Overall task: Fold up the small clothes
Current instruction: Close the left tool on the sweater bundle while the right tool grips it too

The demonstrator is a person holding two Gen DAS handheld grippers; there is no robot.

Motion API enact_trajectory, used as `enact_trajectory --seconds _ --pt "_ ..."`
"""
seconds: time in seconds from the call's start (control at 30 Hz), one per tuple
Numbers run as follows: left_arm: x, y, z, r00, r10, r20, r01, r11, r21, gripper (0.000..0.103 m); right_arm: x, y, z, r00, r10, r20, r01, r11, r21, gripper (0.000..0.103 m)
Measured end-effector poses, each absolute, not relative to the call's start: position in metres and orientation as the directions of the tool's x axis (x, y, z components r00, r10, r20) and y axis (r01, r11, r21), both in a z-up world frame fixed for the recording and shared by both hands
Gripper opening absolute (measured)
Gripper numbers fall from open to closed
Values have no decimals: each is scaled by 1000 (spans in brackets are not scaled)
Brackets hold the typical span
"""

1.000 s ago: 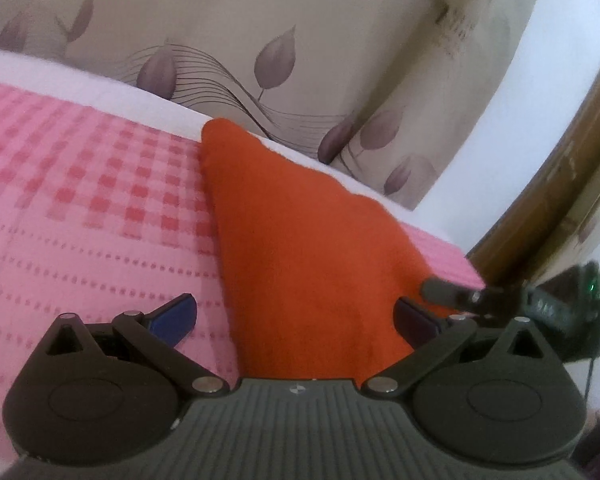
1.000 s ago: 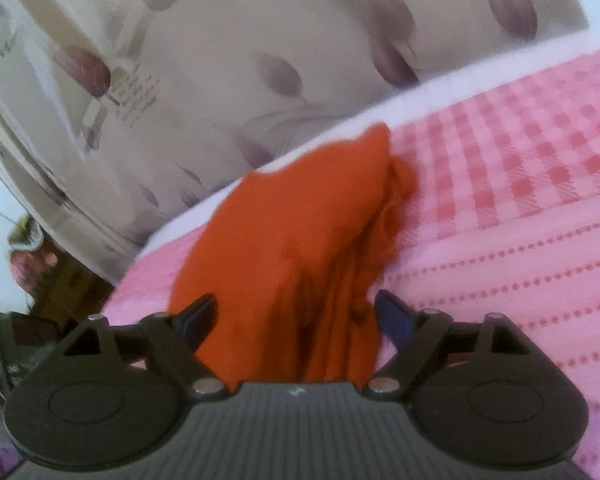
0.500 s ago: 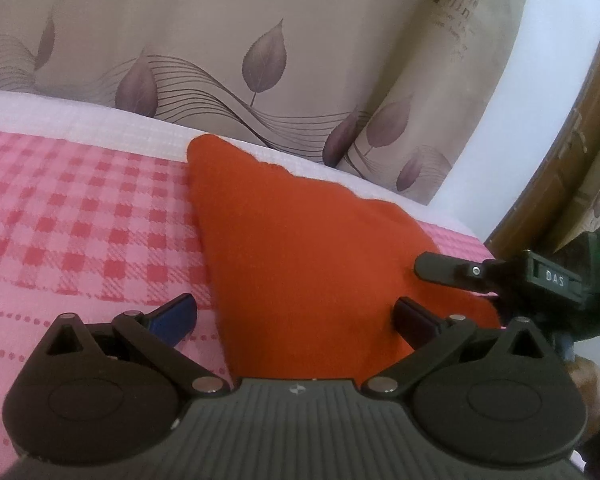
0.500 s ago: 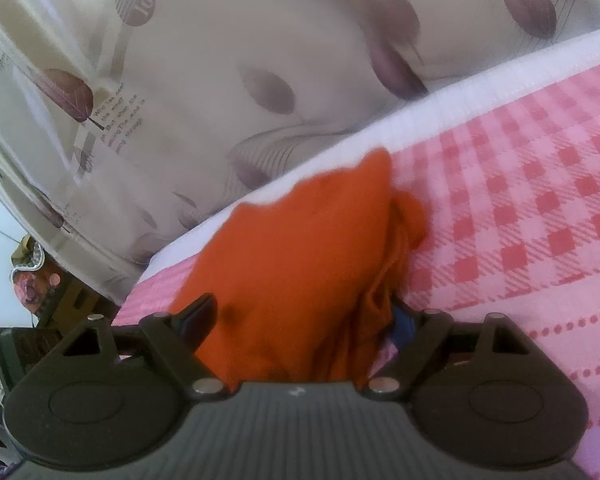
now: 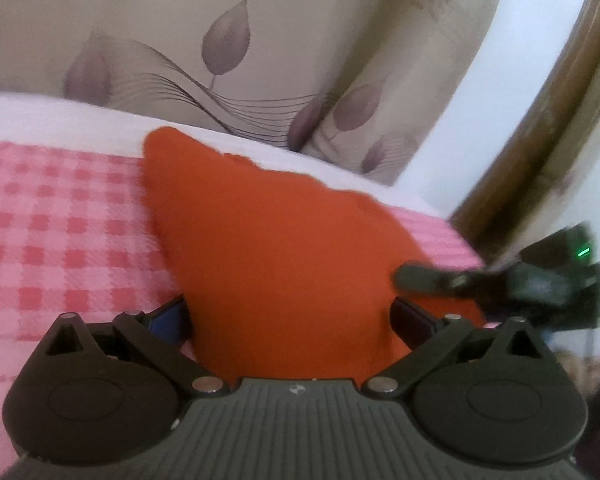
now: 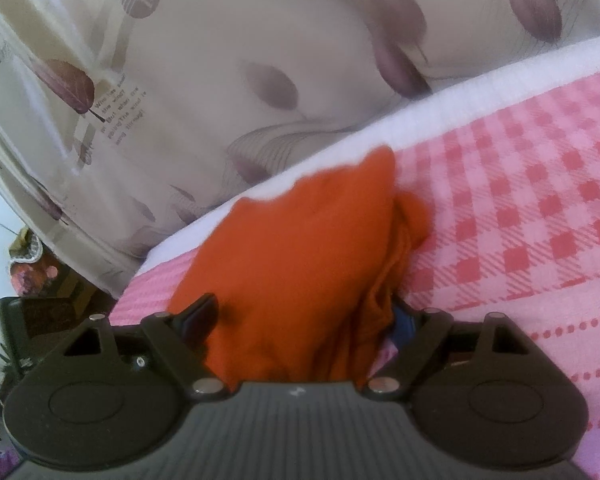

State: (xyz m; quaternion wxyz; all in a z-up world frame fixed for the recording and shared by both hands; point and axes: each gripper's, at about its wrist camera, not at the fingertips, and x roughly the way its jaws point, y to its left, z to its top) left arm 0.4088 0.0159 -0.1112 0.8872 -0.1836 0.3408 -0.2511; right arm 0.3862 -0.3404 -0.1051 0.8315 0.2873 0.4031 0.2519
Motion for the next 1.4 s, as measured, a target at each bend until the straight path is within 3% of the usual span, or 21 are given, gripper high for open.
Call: enact_trajectory --seconds 0.03,0.07,0.13,0.2,0.27,0.4,0.47,0.5,0.53,0.6,0.8,1.07,1.4 --pt "413 22 -113 635 -595 -493 317 782 -536 92 388 -343 -108 535 664 -522 -178 693 699 57" --pt "418 29 -116 626 -616 -478 304 758 -578 88 389 -345 -112 522 672 -525 -162 682 713 54" --pt "427 39 -121 616 -633 -469 274 730 -626 67 392 -345 -113 513 680 -523 -163 676 719 54" --pt "432 46 -124 599 -657 -458 262 701 -663 64 393 -342 -112 508 680 -529 -170 681 712 55" --pt "435 47 -125 582 -674 -455 272 689 -672 64 393 -342 -112 507 684 -525 -170 676 717 56" --pt "437 40 -122 550 -714 -433 337 665 -667 83 393 -340 -111 505 687 -523 -171 673 719 59" --pt "436 35 -121 556 -705 -440 346 678 -649 82 394 -337 -111 505 686 -524 -177 677 715 59" --pt "436 36 -121 562 -699 -443 342 684 -645 73 394 -334 -111 502 685 -528 -183 681 709 59" --pt "436 36 -122 572 -681 -458 322 700 -638 49 395 -332 -110 498 686 -530 -190 683 706 58" --pt "437 39 -123 573 -681 -456 307 695 -651 42 395 -325 -109 496 676 -545 -197 699 687 42" --pt "415 23 -108 651 -586 -482 323 789 -523 35 386 -316 -106 527 660 -536 -174 700 692 34" --pt "375 31 -82 689 -530 -495 329 837 -438 34 349 -297 -93 577 678 -456 -145 635 759 33" --pt "302 61 -41 716 -463 -522 332 884 -328 33 293 -252 -62 567 707 -423 -163 600 783 33"
